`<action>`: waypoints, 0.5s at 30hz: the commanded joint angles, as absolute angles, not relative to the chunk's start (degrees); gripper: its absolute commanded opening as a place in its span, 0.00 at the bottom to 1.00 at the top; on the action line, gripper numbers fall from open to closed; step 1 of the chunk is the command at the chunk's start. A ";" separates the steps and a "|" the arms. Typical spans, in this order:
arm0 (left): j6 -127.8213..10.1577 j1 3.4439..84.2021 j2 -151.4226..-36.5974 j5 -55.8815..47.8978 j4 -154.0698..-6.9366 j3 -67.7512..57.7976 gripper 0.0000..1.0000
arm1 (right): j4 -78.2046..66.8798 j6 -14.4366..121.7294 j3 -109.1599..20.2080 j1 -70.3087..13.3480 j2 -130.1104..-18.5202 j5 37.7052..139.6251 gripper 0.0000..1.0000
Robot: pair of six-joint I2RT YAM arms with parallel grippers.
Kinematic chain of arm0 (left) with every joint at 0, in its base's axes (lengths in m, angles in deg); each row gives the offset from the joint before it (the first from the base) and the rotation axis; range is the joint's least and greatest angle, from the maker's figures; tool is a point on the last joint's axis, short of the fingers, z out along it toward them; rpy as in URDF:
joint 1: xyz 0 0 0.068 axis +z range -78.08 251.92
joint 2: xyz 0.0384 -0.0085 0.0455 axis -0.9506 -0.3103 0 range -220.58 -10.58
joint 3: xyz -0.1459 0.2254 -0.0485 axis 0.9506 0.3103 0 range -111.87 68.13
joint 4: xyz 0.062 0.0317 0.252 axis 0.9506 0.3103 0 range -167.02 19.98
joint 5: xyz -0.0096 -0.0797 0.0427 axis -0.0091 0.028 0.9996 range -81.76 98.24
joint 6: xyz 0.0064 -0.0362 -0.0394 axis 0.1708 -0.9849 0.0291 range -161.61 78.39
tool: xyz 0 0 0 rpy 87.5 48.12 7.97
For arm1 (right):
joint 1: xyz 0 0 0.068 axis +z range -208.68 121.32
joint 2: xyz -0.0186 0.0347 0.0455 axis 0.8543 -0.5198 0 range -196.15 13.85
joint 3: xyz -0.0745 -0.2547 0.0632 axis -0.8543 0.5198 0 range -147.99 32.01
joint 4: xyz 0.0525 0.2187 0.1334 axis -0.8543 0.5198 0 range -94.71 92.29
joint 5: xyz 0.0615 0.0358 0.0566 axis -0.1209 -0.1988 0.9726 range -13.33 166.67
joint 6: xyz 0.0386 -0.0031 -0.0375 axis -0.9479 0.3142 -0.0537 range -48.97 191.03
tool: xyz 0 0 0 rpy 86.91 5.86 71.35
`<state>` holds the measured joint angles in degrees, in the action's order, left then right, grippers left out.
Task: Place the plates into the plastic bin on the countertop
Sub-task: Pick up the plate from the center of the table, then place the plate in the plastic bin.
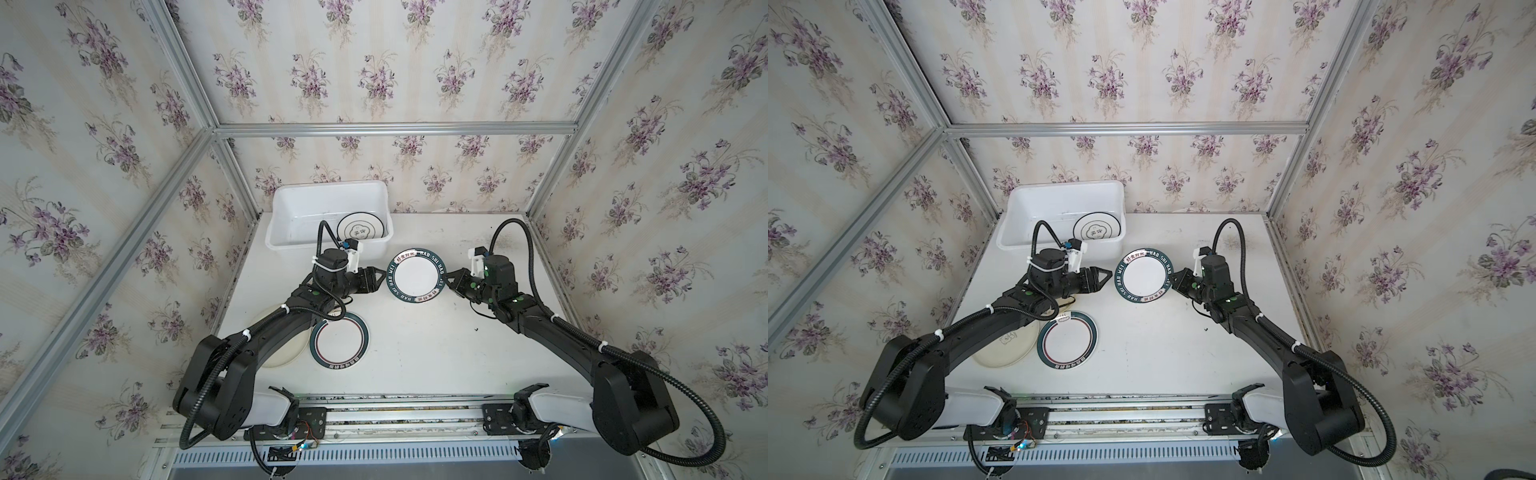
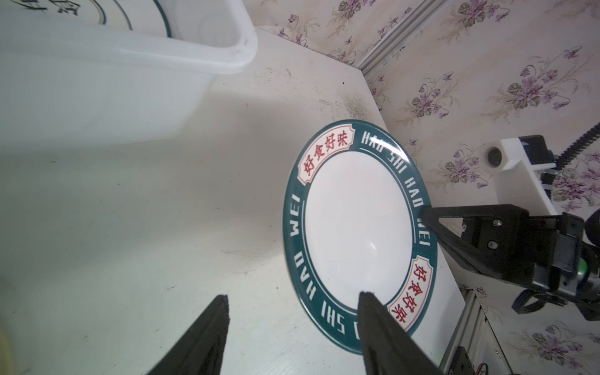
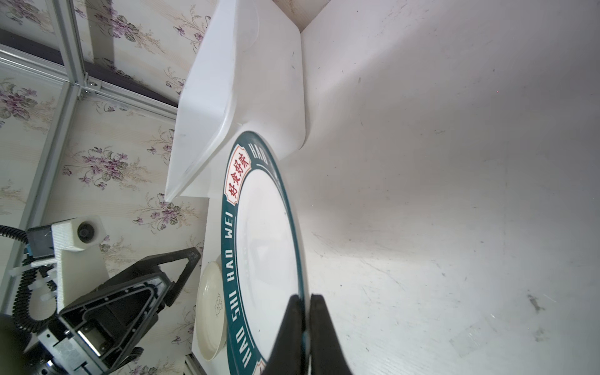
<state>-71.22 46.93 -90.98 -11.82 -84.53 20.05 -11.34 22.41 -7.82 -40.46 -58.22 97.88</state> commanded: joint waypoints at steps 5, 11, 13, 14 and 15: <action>-73.24 45.25 -95.22 -14.86 -89.17 16.75 0.56 | -15.97 20.66 -7.62 -40.84 -56.19 101.36 0.00; -73.11 45.06 -97.70 -15.98 -89.13 14.83 0.50 | -15.71 20.76 -6.96 -41.02 -54.59 101.54 0.00; -73.40 44.94 -98.26 -16.54 -89.57 14.45 0.47 | -15.95 20.54 -6.69 -41.02 -54.49 101.67 0.00; -73.54 44.85 -98.52 -16.63 -89.85 14.26 0.45 | -16.18 20.45 -6.44 -41.02 -54.53 101.80 0.00; -73.75 44.77 -98.73 -16.88 -89.95 14.09 0.43 | -16.57 20.28 -6.31 -41.02 -54.55 101.97 0.00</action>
<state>-73.23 44.90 -98.37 -15.42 -87.61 14.85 -12.59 20.95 -6.40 -41.08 -54.88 100.59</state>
